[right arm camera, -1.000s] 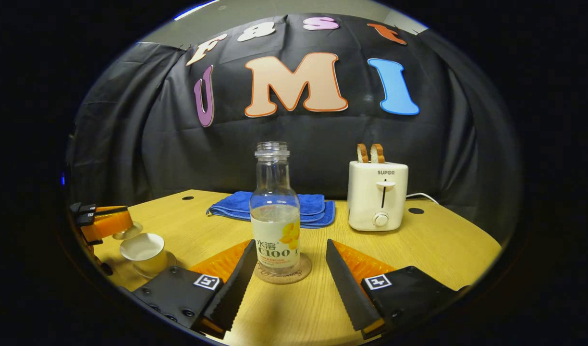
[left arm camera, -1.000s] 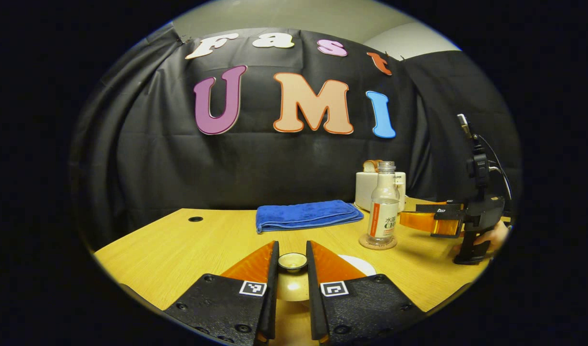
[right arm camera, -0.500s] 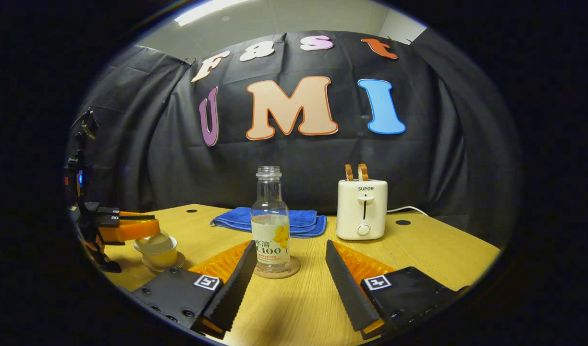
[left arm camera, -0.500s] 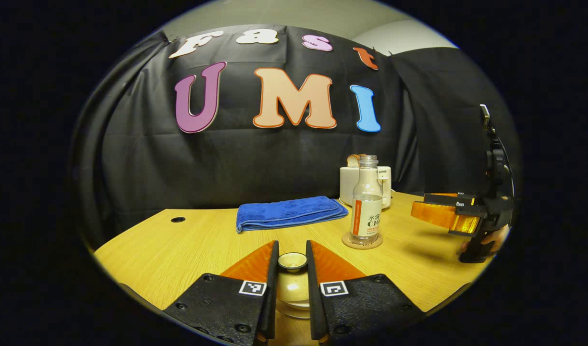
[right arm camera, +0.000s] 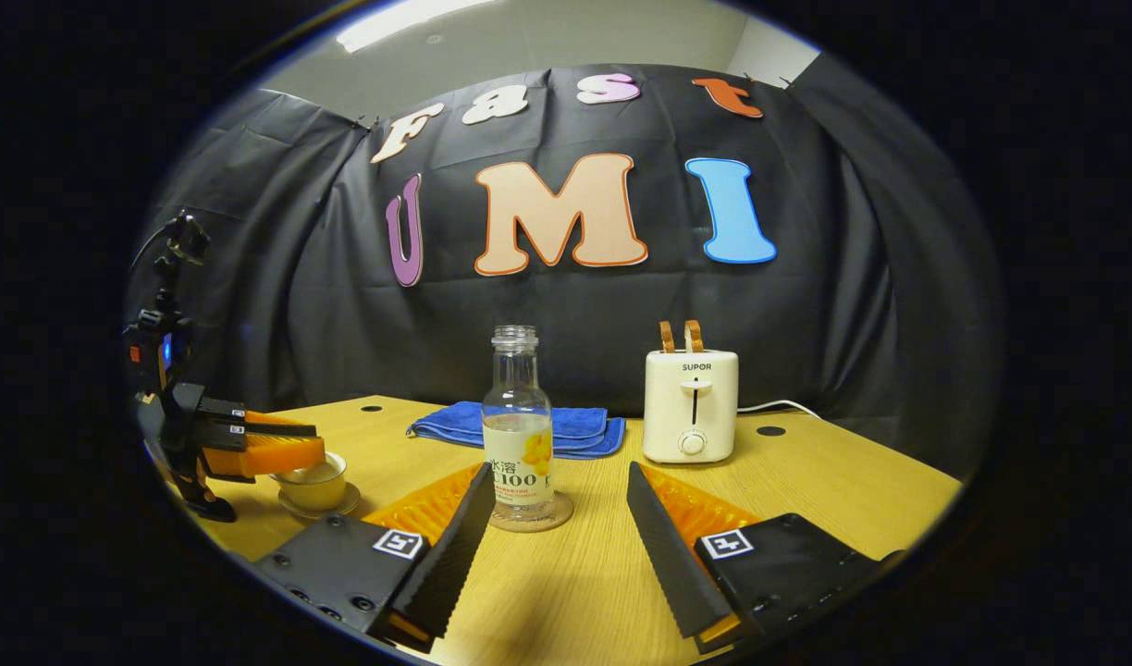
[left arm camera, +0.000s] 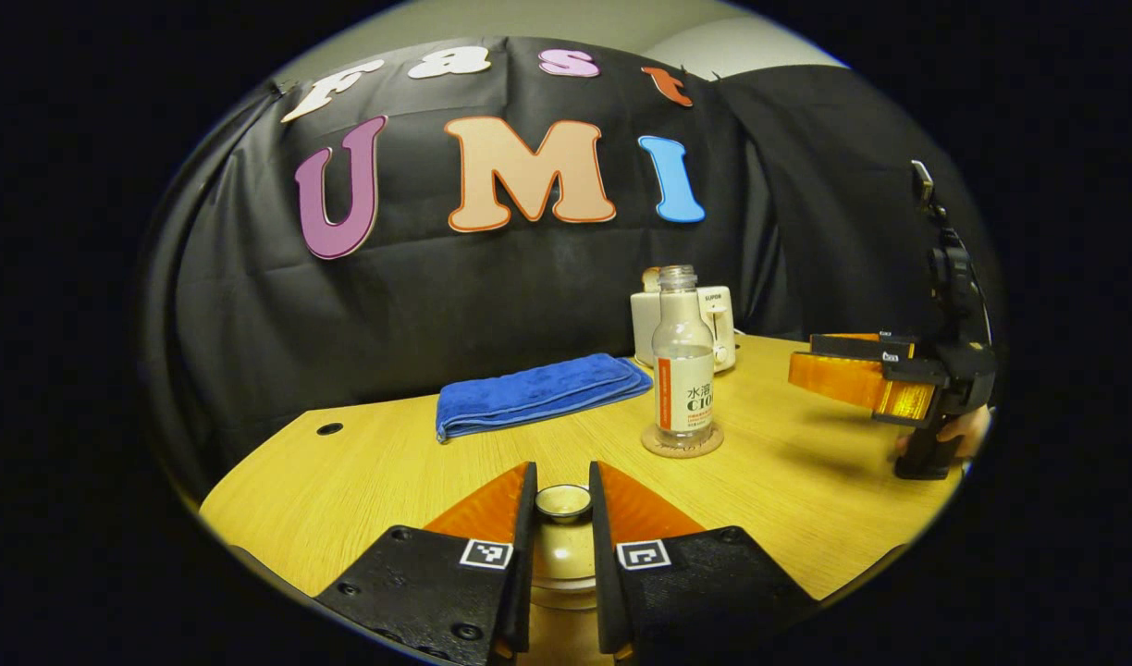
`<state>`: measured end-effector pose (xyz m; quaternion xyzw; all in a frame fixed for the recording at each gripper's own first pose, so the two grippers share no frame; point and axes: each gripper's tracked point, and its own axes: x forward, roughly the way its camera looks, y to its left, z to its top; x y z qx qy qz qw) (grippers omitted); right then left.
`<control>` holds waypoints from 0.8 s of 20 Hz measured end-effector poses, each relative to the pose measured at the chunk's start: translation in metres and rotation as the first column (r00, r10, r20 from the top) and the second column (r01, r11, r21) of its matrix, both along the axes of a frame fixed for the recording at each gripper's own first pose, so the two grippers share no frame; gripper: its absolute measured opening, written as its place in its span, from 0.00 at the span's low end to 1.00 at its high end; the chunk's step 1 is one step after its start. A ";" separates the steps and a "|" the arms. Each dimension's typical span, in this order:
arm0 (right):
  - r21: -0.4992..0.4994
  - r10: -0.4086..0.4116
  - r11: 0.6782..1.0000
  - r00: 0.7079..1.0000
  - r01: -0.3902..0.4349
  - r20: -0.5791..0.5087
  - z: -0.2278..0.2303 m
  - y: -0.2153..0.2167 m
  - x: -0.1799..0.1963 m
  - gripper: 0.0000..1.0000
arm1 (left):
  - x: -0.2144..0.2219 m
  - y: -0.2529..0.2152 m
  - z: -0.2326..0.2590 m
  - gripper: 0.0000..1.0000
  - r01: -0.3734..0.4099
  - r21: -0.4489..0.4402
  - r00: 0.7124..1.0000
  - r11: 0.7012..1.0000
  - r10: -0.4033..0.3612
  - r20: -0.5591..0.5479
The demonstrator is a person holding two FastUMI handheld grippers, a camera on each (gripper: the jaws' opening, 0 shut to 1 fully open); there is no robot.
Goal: Open the teacup lid with one hand, grasp the water bottle and pour water into the teacup with the other hand; after pouring, place the water bottle on the coaster and then close the teacup lid.
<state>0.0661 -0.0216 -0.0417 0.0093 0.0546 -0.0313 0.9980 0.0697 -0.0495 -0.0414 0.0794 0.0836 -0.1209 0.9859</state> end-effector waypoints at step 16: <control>-0.003 -0.015 1.000 1.000 0.015 -0.001 0.001 -0.002 -0.001 0.92 | -0.014 0.010 0.009 0.58 -0.049 -0.062 0.998 0.997 0.052 0.042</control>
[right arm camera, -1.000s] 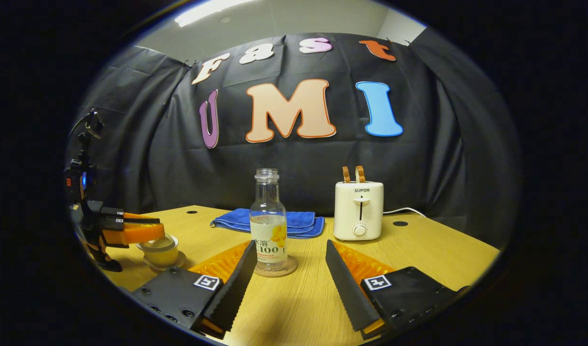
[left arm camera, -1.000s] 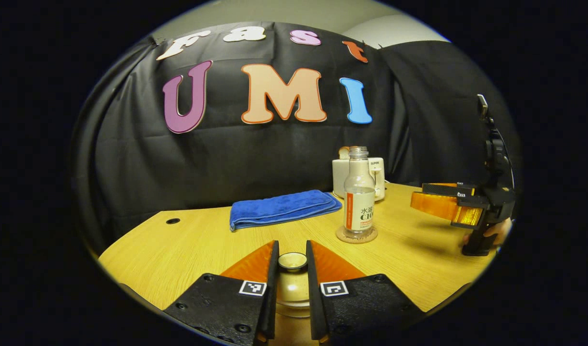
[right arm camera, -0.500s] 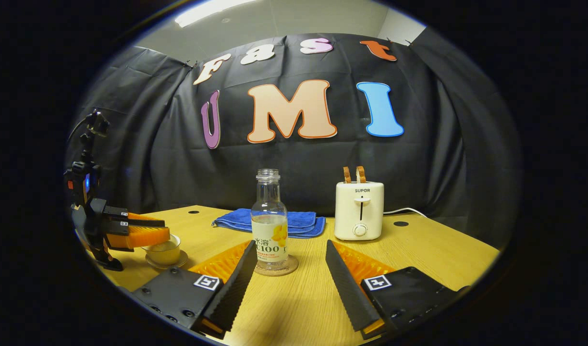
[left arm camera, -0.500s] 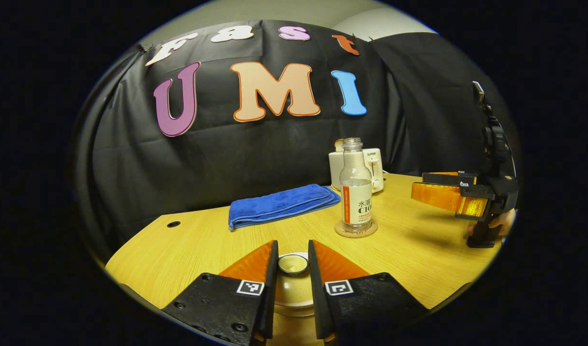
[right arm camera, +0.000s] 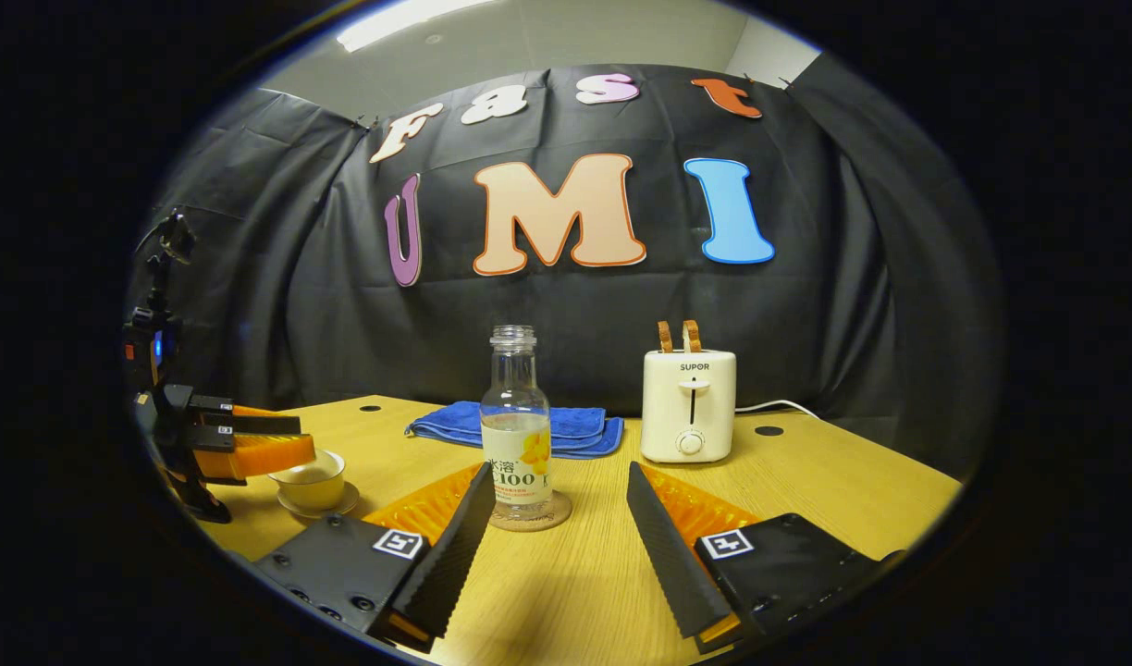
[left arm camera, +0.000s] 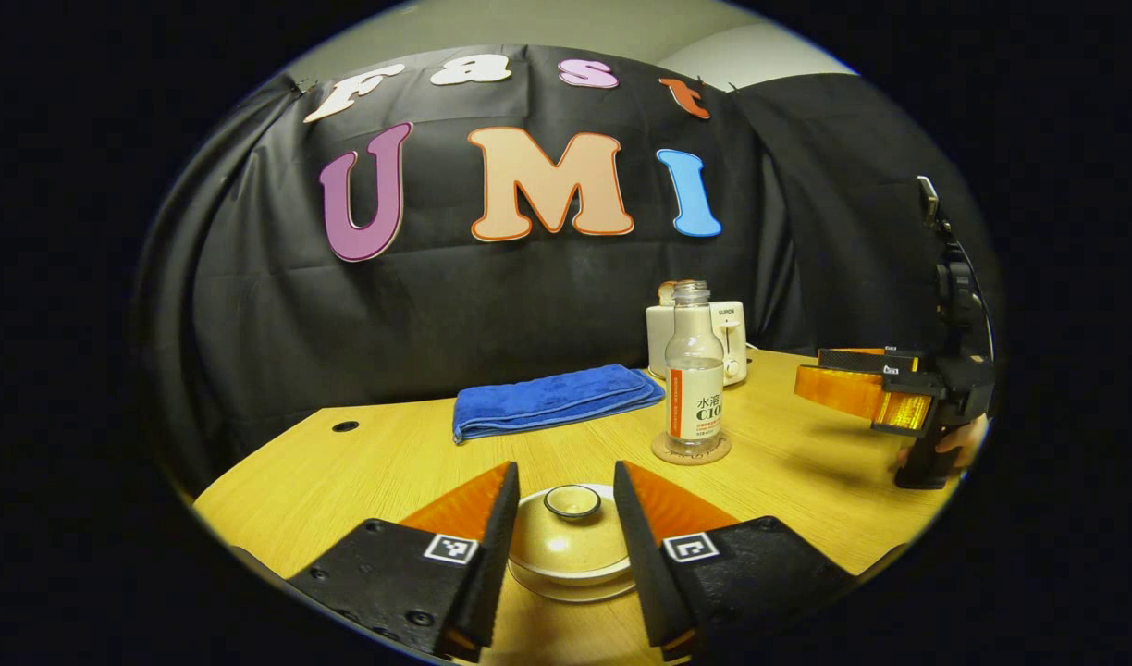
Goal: Open the teacup lid with one hand, grasp the water bottle and pour water into the teacup with the other hand; after pouring, place the water bottle on the coaster and then close the teacup lid.
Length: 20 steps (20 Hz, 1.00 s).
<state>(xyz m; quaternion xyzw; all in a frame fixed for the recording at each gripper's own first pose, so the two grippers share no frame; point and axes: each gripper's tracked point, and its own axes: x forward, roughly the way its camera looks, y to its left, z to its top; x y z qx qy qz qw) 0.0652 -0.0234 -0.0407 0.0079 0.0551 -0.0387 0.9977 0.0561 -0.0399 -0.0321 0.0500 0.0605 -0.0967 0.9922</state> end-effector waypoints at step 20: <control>-0.008 -0.048 0.999 0.999 0.048 0.005 0.003 -0.011 -0.012 0.92 | -0.041 0.090 0.017 0.95 -0.298 -0.078 0.948 0.951 0.305 0.094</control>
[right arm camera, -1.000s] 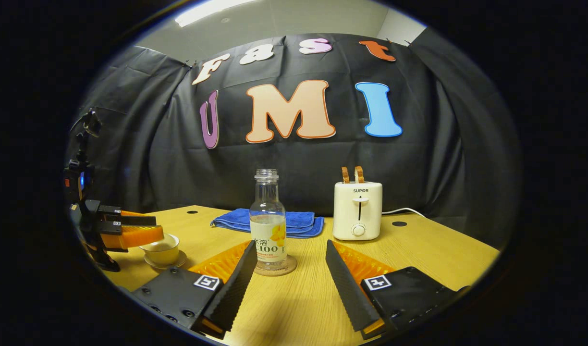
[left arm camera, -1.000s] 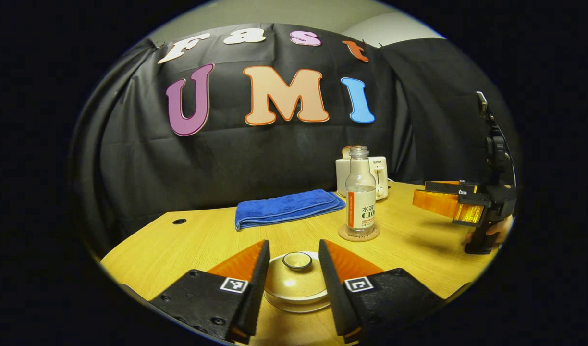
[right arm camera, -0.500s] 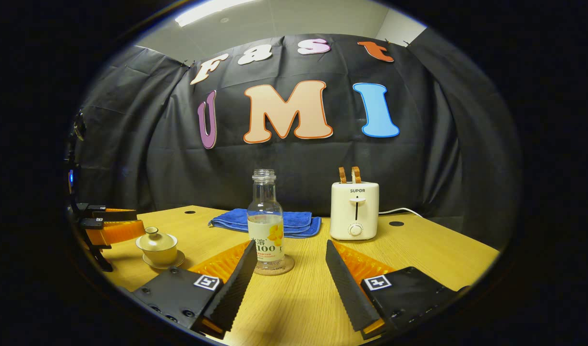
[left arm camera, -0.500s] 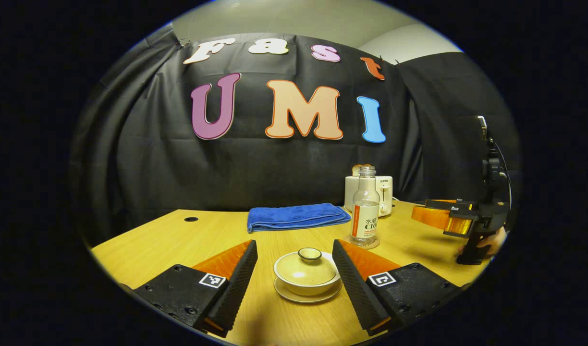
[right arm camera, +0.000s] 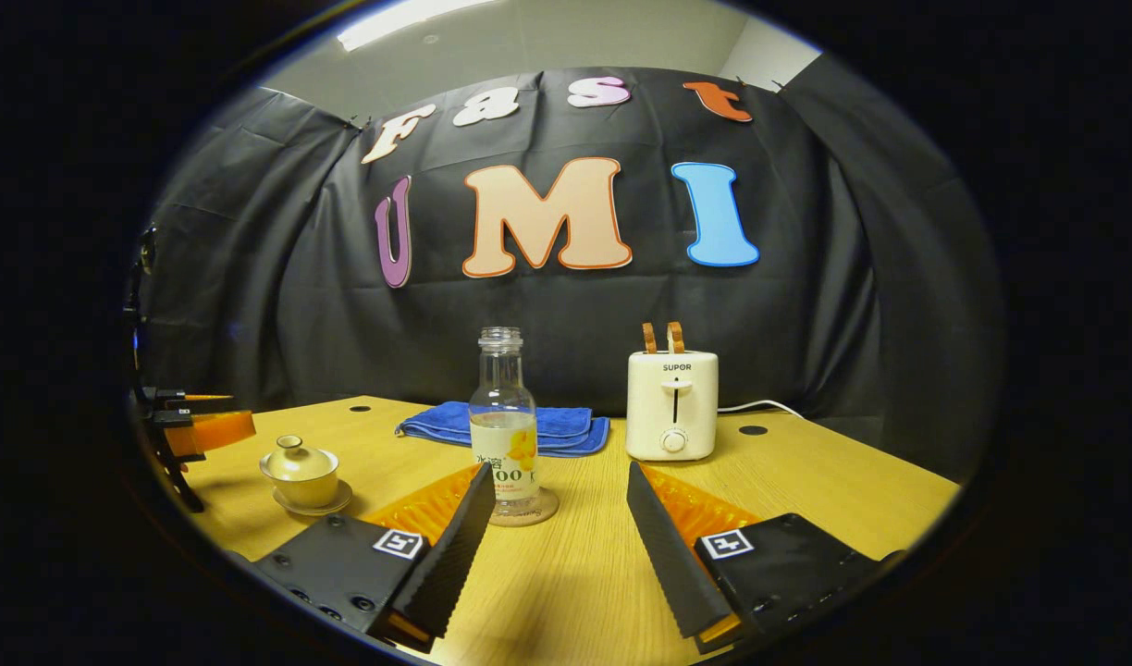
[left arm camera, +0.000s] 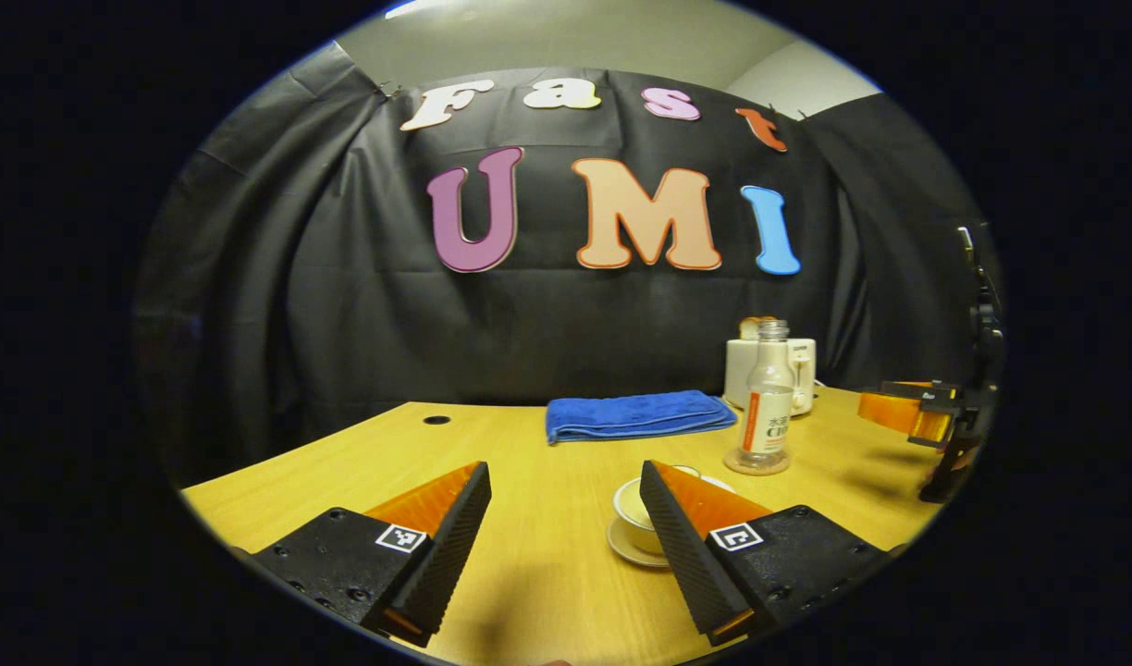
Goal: Open the teacup lid with one hand, grasp the water bottle and pour water into the teacup with the other hand; after pouring, place the water bottle on the coaster and then close the teacup lid.
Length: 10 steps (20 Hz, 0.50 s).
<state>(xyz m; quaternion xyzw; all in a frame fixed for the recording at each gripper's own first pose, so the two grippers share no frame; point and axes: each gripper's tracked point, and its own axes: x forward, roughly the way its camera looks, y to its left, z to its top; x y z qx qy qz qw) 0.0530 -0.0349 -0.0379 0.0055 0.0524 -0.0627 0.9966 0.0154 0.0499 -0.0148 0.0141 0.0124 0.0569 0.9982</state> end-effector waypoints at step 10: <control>-0.007 -0.049 0.999 0.999 0.049 0.002 0.001 -0.011 -0.007 0.94 | -0.001 0.006 -0.001 0.95 -0.040 0.002 0.999 0.999 0.040 0.002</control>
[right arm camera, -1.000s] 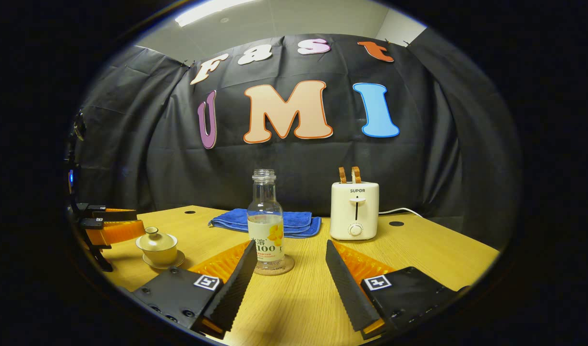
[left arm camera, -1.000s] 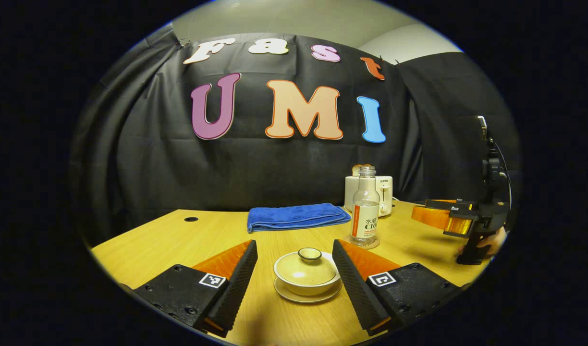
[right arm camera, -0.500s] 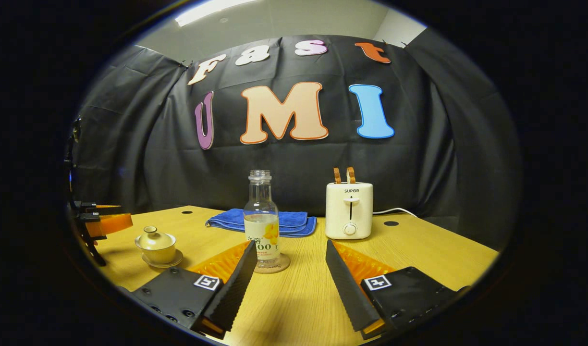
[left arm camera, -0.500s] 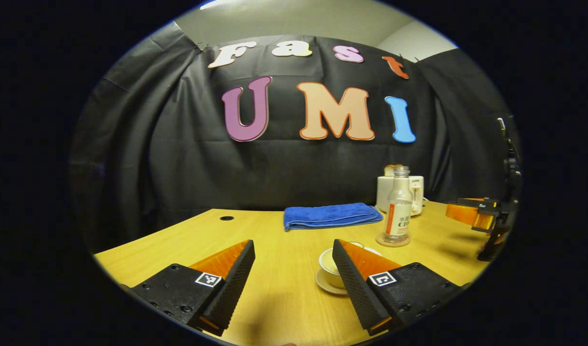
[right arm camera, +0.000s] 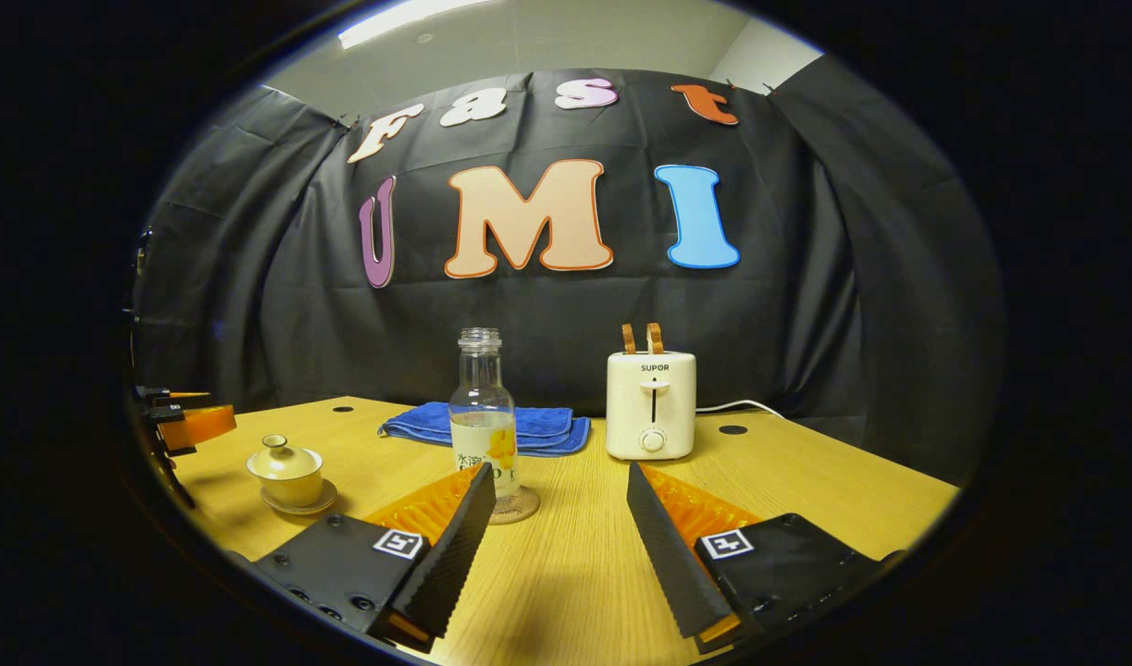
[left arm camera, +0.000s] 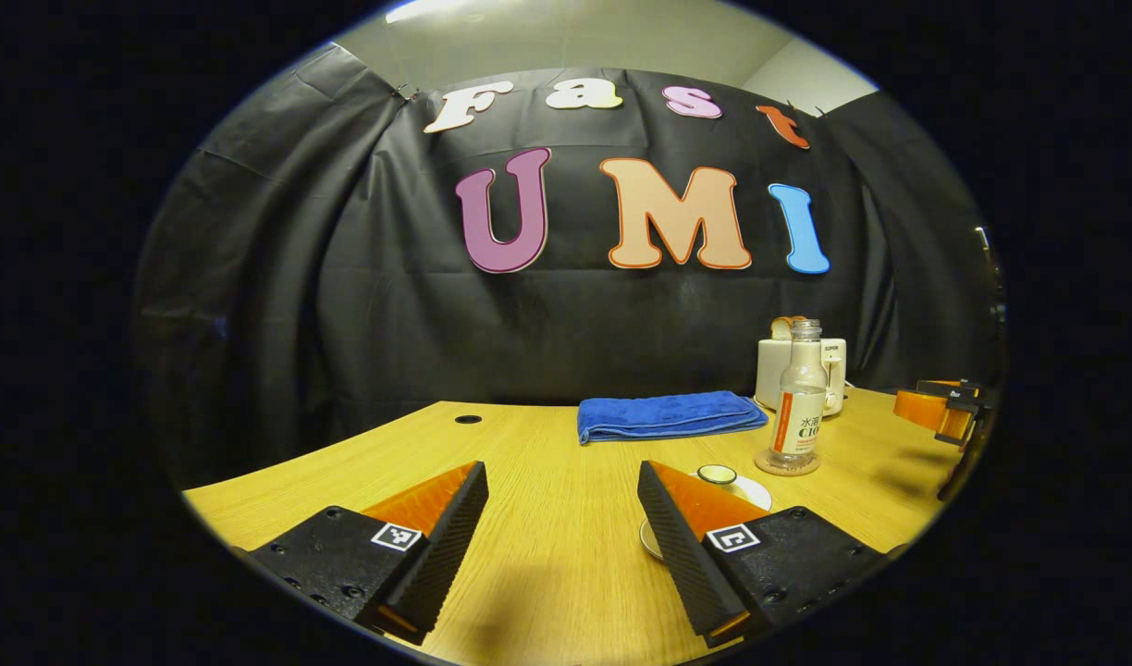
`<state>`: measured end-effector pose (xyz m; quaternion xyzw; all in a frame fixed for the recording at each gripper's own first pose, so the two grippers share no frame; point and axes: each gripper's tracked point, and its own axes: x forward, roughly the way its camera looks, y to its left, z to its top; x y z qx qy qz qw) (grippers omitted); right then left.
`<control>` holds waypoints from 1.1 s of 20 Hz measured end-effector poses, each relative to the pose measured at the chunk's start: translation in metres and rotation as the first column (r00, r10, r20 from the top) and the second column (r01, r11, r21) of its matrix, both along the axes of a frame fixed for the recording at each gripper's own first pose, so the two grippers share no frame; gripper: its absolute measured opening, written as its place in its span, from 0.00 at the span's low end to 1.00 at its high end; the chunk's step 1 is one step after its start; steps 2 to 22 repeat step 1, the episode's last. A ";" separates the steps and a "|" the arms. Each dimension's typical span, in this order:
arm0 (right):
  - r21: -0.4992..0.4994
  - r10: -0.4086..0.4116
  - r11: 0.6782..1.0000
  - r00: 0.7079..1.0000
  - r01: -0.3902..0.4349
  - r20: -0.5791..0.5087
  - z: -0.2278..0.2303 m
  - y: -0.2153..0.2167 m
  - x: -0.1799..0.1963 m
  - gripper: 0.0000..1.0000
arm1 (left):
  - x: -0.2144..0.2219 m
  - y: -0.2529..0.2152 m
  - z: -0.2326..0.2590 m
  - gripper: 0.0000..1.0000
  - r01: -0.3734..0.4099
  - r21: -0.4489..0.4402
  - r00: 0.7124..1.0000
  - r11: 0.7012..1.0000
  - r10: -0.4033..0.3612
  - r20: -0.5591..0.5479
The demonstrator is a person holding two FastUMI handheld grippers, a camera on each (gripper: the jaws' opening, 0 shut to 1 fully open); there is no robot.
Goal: Open the teacup lid with one hand, grasp the water bottle and pour water into the teacup with the other hand; after pouring, place the water bottle on the coaster and then close the teacup lid.
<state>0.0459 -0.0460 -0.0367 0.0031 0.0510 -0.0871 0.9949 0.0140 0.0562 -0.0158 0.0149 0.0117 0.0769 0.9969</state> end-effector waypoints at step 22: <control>0.000 -0.001 1.000 1.000 0.001 0.000 0.000 -0.001 -0.001 0.94 | 0.000 0.000 0.000 0.95 0.000 0.000 1.000 1.000 0.000 0.000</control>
